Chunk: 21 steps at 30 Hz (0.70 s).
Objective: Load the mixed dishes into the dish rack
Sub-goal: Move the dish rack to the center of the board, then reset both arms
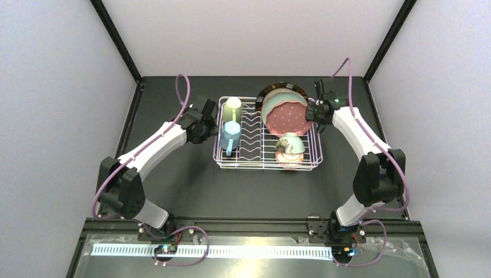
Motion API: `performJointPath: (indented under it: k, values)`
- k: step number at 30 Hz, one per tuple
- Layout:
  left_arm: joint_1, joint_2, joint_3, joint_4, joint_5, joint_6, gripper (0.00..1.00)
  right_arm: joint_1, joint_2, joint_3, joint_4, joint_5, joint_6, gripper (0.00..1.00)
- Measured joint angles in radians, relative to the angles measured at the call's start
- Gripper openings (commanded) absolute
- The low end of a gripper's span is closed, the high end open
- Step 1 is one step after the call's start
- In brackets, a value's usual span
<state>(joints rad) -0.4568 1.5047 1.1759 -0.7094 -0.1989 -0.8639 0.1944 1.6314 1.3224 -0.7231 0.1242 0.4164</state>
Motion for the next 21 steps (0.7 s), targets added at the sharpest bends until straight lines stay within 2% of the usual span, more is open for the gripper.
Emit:
performJointPath:
  k: [6, 10, 14, 17, 21]
  values:
    - [-0.014, -0.047, 0.0, -0.007, 0.006, 0.015, 0.88, 0.018, -0.084, 0.036, -0.009, -0.03, -0.028, 0.98]
    - [-0.015, -0.086, 0.009, -0.024, -0.016, 0.043, 0.88, 0.019, -0.183, 0.023, 0.006, -0.021, -0.059, 0.98]
    - [-0.015, -0.11, 0.043, -0.027, -0.061, 0.088, 0.92, 0.019, -0.259, 0.001, 0.029, 0.002, -0.079, 0.98]
    - [-0.015, -0.125, 0.064, -0.021, -0.107, 0.129, 0.99, 0.019, -0.295, -0.037, 0.054, 0.019, -0.088, 0.98]
    - [-0.015, -0.164, 0.057, 0.029, -0.195, 0.194, 0.99, 0.019, -0.326, -0.098, 0.077, 0.047, -0.101, 0.98]
